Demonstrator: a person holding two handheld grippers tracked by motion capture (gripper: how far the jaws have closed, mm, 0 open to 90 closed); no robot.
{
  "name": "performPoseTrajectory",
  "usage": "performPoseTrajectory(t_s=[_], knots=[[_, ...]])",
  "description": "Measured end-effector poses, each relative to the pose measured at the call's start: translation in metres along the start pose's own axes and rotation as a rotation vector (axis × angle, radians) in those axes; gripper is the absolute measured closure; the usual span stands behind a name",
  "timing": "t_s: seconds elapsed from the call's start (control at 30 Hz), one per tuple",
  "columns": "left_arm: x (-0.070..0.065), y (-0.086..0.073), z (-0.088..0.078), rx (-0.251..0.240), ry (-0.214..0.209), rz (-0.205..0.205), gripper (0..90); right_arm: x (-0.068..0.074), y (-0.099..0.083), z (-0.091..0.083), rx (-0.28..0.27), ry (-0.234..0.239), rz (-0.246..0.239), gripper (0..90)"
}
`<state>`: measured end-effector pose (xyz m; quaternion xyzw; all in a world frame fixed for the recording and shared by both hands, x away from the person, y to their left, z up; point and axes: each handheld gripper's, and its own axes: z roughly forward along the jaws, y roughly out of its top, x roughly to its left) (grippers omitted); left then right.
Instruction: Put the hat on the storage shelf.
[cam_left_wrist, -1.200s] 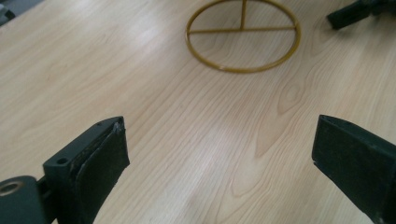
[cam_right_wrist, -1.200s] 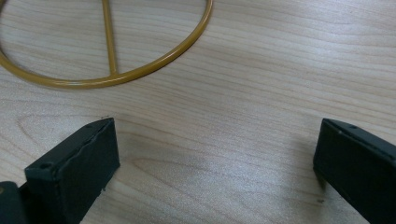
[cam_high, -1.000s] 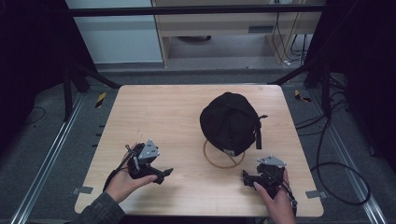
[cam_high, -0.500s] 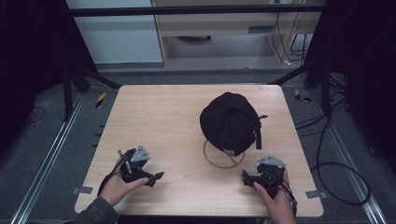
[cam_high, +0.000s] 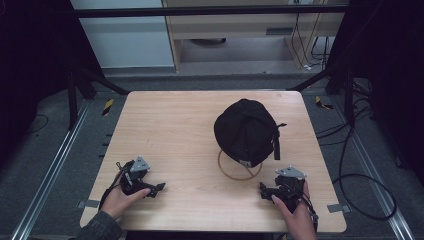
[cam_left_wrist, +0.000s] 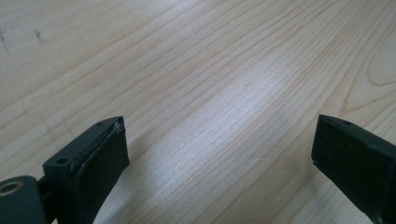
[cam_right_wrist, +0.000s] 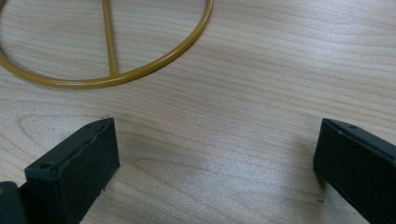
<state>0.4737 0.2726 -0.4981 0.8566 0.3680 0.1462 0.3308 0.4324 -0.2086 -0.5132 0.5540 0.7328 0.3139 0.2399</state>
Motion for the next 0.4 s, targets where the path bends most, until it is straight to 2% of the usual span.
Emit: performPoseTrajectory(t_s=[0.2, 0.27, 0.4], knots=[[0.0018, -0.0053, 0.0044, -0.017, 0.017, -0.004, 2.6, 0.0000, 0.0000, 0.0000, 0.000, 0.000, 0.000, 0.4], [0.0017, -0.0079, 0.0060, -0.047, 0.024, -0.012, 1.9, 0.0000, 0.0000, 0.0000, -0.001, 0.000, -0.001, 0.4], [0.0030, -0.0089, 0.0058, -0.052, 0.018, -0.004, 1.2, 0.0000, 0.0000, 0.0000, 0.000, 0.000, 0.000, 0.4]])
